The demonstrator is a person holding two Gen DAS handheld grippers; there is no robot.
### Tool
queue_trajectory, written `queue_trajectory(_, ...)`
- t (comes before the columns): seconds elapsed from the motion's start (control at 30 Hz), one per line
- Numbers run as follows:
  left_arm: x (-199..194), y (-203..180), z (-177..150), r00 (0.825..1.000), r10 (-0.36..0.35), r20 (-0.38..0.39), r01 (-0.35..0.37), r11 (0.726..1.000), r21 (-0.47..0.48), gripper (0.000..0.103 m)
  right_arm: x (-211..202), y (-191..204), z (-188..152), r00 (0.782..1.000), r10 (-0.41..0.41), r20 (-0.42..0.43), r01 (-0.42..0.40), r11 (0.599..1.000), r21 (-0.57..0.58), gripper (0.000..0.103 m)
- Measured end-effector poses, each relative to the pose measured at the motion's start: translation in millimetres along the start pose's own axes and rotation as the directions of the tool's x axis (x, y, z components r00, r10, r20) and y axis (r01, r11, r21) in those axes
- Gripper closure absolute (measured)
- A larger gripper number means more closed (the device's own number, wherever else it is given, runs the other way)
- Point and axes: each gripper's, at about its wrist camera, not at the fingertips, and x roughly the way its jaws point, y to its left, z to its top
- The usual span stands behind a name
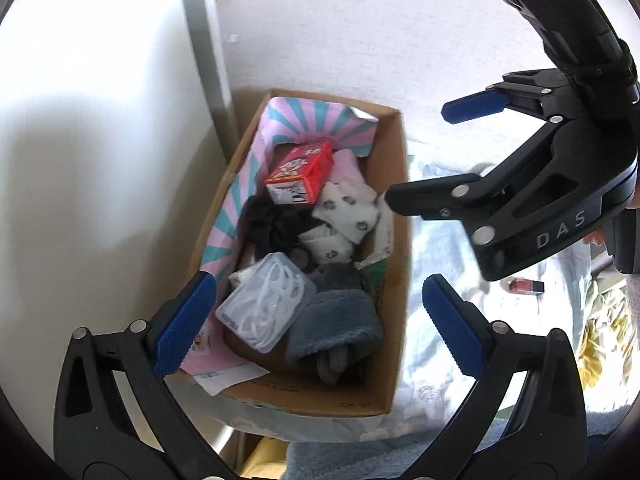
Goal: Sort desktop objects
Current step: 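Move both tools back over the lipstick and pink scrunchie on the cloth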
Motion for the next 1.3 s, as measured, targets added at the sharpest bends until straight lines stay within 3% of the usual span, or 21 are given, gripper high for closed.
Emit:
queue_trajectory(0.27,-13,-45,1,0.998,-0.059,0.015,0.057,0.992,0.111,0.001,-30,-34,-37,0.998,-0.061,-0.017,0.062,0.993,0.098,0.001)
queue_trajectory(0.47,-9,-85,-1,0.993,-0.118,0.002,0.116,0.978,0.173,0.001,-60,-69,-88,0.983,-0.185,-0.007,0.182,0.958,0.222,0.001)
queue_trajectory(0.6,0,-111,-2,0.984,-0.173,-0.031,0.176,0.965,0.196,0.001,-77,-98,-137,0.993,-0.12,-0.01,0.115,0.92,0.374,0.001)
queue_trajectory(0.8,14,-163,-10,0.972,-0.214,-0.095,0.232,0.935,0.268,0.001,-97,-119,-203,0.987,-0.157,-0.038,0.155,0.853,0.498,0.001)
queue_trajectory(1.03,30,-222,-30,0.968,-0.215,-0.13,0.248,0.903,0.35,0.001,-114,-148,-272,0.977,-0.198,-0.078,0.205,0.774,0.599,0.001)
queue_trajectory(1.3,65,-277,-52,0.959,-0.213,-0.185,0.269,0.887,0.375,0.001,-107,-166,-315,0.972,-0.192,-0.135,0.235,0.785,0.574,0.001)
